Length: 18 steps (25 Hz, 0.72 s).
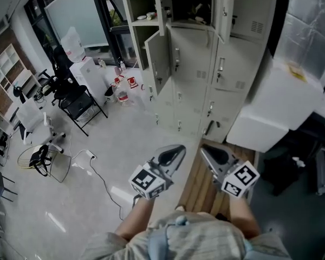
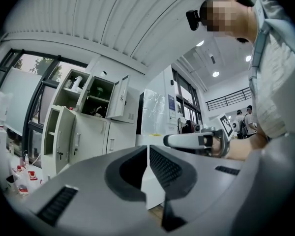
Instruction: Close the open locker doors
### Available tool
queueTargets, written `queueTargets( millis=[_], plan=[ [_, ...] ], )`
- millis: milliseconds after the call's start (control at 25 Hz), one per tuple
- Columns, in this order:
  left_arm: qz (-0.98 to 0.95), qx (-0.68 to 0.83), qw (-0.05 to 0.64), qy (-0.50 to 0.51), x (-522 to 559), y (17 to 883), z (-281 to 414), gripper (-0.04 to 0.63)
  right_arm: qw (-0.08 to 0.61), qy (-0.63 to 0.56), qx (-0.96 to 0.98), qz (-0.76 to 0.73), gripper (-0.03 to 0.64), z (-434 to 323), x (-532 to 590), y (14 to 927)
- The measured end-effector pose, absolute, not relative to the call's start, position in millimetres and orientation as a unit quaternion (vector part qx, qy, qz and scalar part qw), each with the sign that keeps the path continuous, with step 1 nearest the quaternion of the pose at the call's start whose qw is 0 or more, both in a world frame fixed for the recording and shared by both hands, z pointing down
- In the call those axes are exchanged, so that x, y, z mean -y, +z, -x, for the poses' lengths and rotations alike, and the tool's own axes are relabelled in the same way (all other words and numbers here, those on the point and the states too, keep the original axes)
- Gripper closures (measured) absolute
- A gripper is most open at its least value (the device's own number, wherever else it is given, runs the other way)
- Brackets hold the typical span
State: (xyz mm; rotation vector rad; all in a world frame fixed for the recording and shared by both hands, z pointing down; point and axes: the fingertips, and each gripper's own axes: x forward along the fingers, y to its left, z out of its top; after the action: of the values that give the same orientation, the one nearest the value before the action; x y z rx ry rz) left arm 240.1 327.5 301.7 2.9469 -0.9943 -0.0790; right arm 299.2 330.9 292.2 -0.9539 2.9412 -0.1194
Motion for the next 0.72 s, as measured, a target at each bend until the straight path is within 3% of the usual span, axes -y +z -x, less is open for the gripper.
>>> queueTargets(
  millis=[720],
  plan=[
    [-0.922,0.386,0.001,-0.025,-181,276,-185,0.591,0.037,-0.024,-0.966,0.255,0.611,-247,-176,266]
  ],
)
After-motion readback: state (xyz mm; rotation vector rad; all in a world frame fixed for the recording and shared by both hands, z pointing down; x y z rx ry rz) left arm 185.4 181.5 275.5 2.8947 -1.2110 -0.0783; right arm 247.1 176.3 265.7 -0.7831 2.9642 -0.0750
